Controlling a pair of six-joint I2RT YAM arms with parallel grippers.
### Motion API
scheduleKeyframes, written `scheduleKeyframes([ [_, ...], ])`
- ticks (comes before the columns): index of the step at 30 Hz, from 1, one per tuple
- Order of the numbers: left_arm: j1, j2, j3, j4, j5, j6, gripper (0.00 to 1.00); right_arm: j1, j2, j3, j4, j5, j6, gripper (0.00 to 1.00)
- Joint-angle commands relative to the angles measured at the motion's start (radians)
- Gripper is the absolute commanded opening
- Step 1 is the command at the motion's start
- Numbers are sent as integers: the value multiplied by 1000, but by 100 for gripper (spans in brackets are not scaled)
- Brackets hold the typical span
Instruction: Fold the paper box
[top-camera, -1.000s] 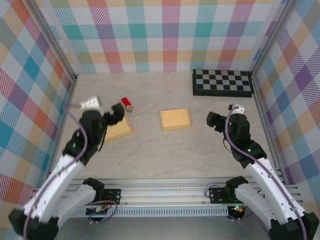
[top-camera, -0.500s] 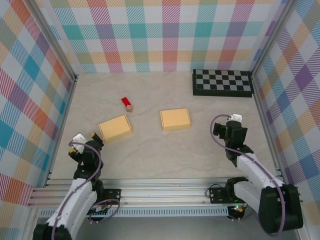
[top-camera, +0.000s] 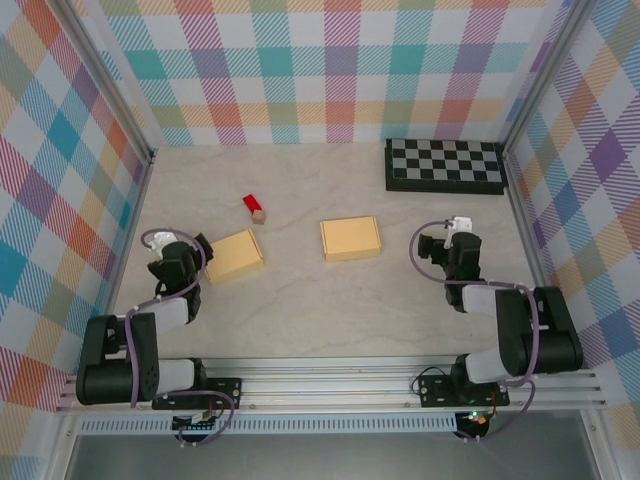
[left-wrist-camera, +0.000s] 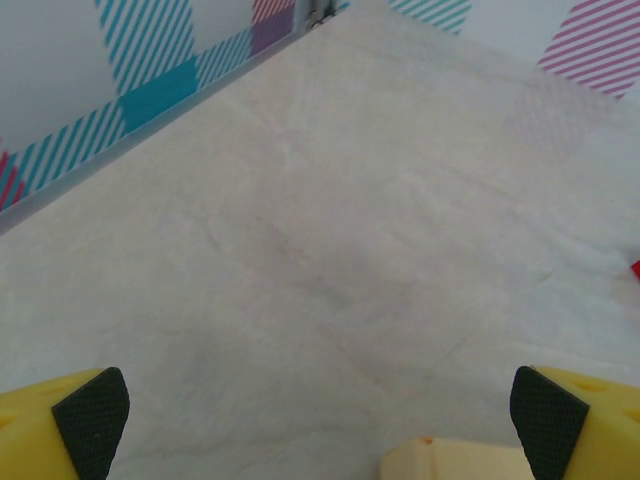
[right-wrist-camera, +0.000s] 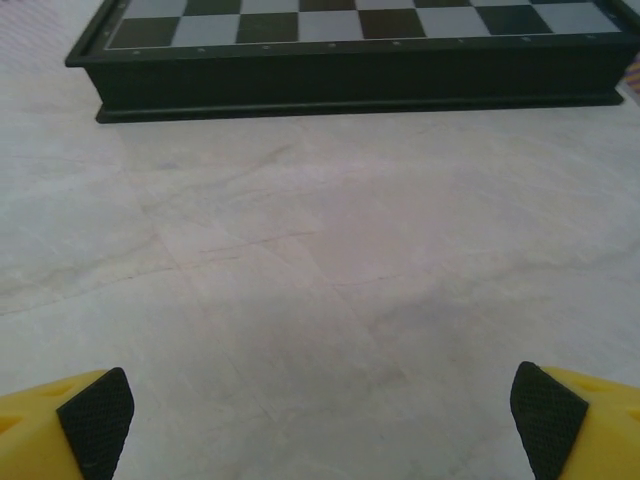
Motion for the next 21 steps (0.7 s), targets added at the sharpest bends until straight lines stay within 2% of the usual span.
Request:
scheduleKeyframes([
  [1, -48, 97, -25, 222, 34, 53, 100, -7, 48, 0, 160, -74, -26, 100],
  [2, -69, 92, 9, 144, 17, 68, 100, -8, 66, -8, 193, -81, -30, 100],
  [3, -86, 109, 27, 135, 7, 89, 100, -9, 73, -10, 204, -88, -34, 100],
  [4, -104, 132, 34, 151, 56, 133, 100, -12, 66, -5, 182, -102, -32, 100],
  [5, -121, 166, 41, 183, 103, 176, 100, -14, 71, -5, 191, -116, -36, 100],
  [7, -137, 257, 16, 336, 115, 213, 100, -18, 70, -5, 187, -137, -43, 100],
  [9, -137, 218, 25, 244, 68, 181, 100, -18, 69, -3, 184, -138, -43, 100],
  [10, -134, 236, 22, 284, 62, 179, 100, -18, 70, 13, 154, -127, -38, 100],
  [12, -141, 235, 68, 193, 55, 185, 100, -31, 74, 33, 118, -141, -27, 100],
  [21, -154, 237, 74, 186, 39, 195, 100, -45, 74, 44, 100, -167, -21, 100],
])
